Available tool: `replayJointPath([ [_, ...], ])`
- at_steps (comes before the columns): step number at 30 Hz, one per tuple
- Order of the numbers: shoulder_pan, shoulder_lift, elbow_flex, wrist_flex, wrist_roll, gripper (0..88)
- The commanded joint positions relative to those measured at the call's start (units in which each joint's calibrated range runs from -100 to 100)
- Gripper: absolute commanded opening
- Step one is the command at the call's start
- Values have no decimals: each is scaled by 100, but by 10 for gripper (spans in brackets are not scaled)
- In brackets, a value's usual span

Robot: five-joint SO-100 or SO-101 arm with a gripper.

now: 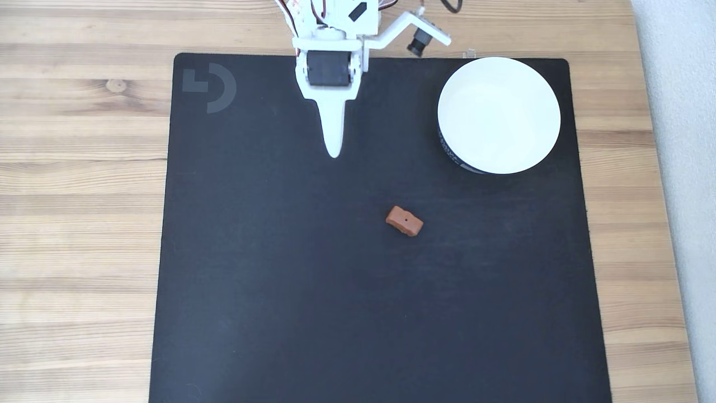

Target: Pick up the toy and place it on the plate

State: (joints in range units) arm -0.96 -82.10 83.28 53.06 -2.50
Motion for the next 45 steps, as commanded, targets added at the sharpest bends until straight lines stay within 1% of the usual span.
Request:
replayJointPath([
  [1,-168,1236,-1167,-285,-131,22],
  [7,-762,3220,-2600,-734,-345,22],
  [8,-929,3820,-3087,-768,-392,22],
  [11,-1163,4571,-3736,-759,-392,22],
  [13,-1397,5371,-4439,-708,-392,22],
  [16,-1590,6021,-5025,-708,-392,22],
  [19,-1757,6813,-5782,-691,-549,22],
  [22,-1899,7514,-6358,-691,-591,22],
  [26,-1891,7981,-6557,-691,-591,22],
  [32,-1740,8014,-6512,-649,-596,23],
  [36,-1724,7989,-6593,-276,-742,23],
  [45,-1632,8014,-7215,621,-825,23],
])
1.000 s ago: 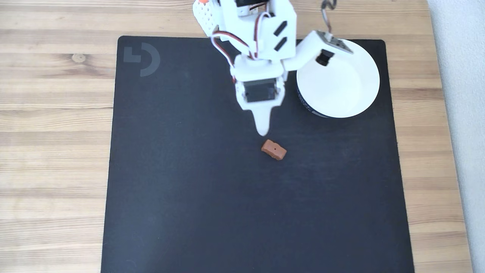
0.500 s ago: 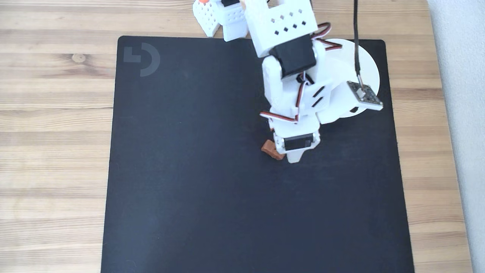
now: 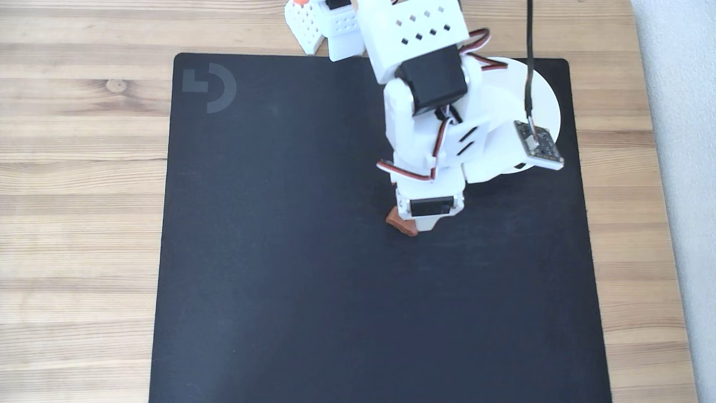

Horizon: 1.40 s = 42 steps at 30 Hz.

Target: Pick up the toy and place it on the plate

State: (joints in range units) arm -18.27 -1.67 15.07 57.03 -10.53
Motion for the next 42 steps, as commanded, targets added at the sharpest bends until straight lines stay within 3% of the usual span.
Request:
replayJointPath([
  [1,116,-29,-394,267,-28,23],
  [20,233,-21,-412,715,-28,29],
  [23,242,-21,-412,885,-28,108],
  [25,175,-21,-412,885,-2,301],
  [28,133,-21,-412,885,25,422],
  [42,100,-21,-592,715,-48,426],
])
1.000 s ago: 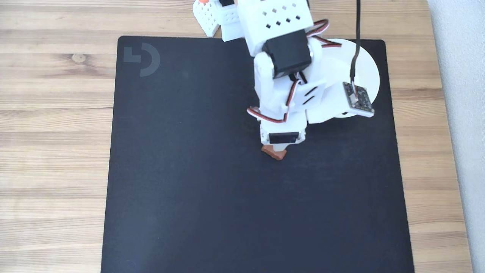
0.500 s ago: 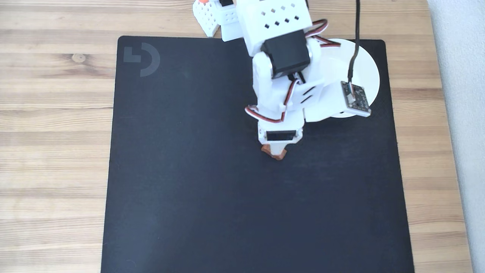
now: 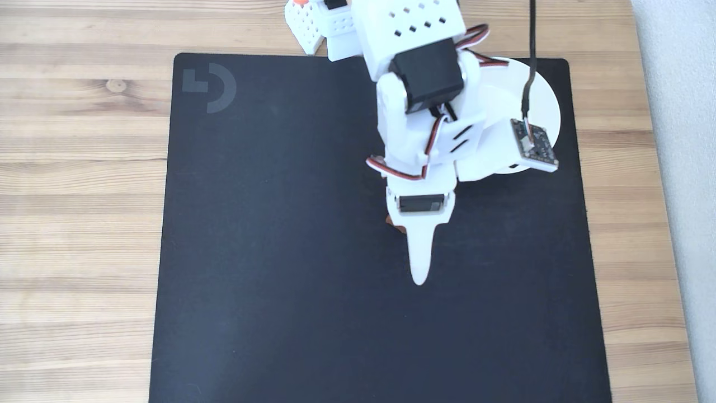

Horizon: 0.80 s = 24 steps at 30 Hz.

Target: Pick up the toy and place it on the plate

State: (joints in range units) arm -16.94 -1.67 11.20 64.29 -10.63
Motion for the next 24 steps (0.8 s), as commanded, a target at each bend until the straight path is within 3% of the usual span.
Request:
replayJointPath([
  [1,-34,-21,-178,-2,-216,425],
  [4,-34,-13,-169,218,-492,424],
  [9,-34,-4,-160,311,-534,424],
  [16,-17,-4,-6,514,-1703,421],
  [19,25,-4,-6,489,-2429,343],
  [21,33,-4,-6,481,-2637,307],
  [24,-17,-4,-69,464,-2622,323],
])
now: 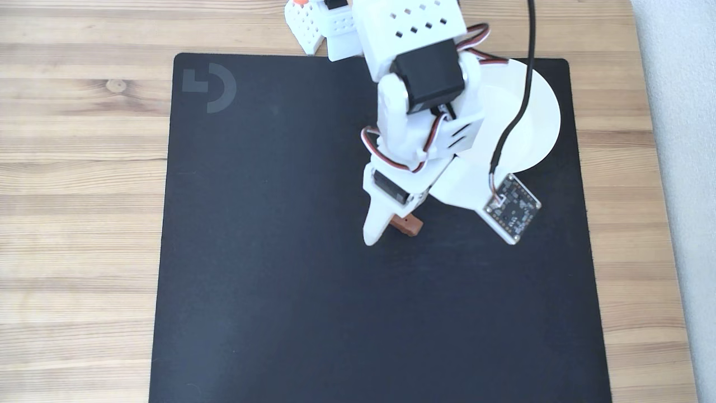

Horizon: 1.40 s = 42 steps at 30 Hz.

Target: Pick up the toy and place it on the plate

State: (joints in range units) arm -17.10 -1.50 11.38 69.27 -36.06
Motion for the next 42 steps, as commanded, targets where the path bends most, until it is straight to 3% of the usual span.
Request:
replayJointPath([
  [1,0,-21,-88,-43,-73,327],
  [19,-276,4,-34,-255,-73,357],
  [42,-377,1705,-1062,-297,-68,352],
])
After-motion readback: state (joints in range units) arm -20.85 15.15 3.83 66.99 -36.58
